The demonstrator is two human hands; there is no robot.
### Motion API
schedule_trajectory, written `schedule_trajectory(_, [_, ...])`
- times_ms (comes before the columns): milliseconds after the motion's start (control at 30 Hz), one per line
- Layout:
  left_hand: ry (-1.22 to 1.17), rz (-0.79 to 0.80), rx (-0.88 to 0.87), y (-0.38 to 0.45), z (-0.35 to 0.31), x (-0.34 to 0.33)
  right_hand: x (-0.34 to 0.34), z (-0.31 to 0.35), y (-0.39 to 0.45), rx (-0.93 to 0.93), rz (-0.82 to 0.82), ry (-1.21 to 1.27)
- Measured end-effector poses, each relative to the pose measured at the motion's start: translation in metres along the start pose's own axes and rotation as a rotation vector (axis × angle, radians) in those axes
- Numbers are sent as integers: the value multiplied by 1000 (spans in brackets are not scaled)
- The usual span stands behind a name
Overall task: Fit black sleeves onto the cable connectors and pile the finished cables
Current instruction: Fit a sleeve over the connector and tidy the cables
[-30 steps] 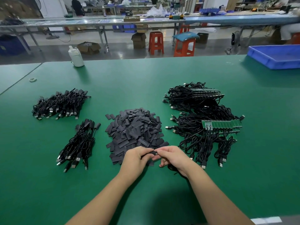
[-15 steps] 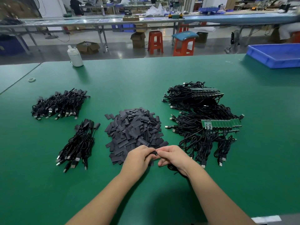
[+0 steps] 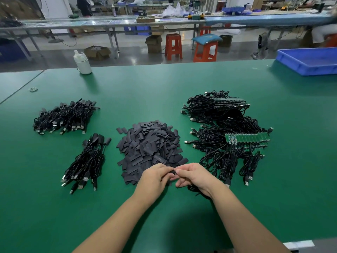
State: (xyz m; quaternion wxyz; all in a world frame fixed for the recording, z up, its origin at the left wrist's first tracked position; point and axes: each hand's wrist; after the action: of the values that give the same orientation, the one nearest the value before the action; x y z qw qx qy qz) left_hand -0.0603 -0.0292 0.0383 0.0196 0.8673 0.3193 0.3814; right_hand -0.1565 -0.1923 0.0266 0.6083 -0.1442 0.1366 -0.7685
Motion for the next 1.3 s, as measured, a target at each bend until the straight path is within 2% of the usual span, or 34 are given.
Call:
schedule_trajectory(267, [180,89,-21,2,2,-1,-3,-1,-3,25,-2,-46])
schedule_trajectory(500, [218,66,-29,6,2,2,0,-5,1,19,-91,89])
schedule_trajectory(600, [386,68,48,8,3,2,-1,-7,1,28,-100,113])
schedule_trajectory(733, [626,156,81,12,1,0,-3,-8,1,37,-117,150])
schedule_trajectory(933, [680,184,48,13,1,-2,-6,-9,3,28,-182,181])
schedule_trajectory(1300, [746,297,66,11,-9,0,-9,-4,-2,24,-147,64])
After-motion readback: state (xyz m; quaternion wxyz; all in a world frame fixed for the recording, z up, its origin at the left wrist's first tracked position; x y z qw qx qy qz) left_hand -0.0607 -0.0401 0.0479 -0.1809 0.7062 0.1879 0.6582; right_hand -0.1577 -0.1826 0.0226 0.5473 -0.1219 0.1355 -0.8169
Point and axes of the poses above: each hand's wrist, its own y-axis towards the middle knuckle, its own x-axis out of the back of the hand, z = x × y, and after that the axes turned 9 degrees about -y, right-handed
